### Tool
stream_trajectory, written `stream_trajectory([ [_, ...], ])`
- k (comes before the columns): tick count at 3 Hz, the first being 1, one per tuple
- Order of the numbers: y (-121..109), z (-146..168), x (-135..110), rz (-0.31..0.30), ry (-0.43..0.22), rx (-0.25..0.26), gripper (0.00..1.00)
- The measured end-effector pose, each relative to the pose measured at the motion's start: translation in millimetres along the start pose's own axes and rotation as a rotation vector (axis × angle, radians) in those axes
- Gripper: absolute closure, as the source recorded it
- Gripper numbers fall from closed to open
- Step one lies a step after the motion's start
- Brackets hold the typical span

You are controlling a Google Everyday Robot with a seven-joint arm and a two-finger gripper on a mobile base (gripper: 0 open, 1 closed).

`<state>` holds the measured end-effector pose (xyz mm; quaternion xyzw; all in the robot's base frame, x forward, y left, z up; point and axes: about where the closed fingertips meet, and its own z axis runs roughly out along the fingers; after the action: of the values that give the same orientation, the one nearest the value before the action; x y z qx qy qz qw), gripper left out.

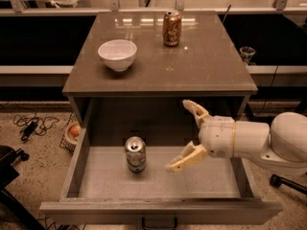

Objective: Pick 7up can from top drawer and place on counter

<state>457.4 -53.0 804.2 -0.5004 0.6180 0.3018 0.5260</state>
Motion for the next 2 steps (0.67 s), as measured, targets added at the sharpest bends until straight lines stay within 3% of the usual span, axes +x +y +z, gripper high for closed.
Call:
stream_trajectory([
  [2,3,58,55,0.072,-0.008,-0.026,0.00],
])
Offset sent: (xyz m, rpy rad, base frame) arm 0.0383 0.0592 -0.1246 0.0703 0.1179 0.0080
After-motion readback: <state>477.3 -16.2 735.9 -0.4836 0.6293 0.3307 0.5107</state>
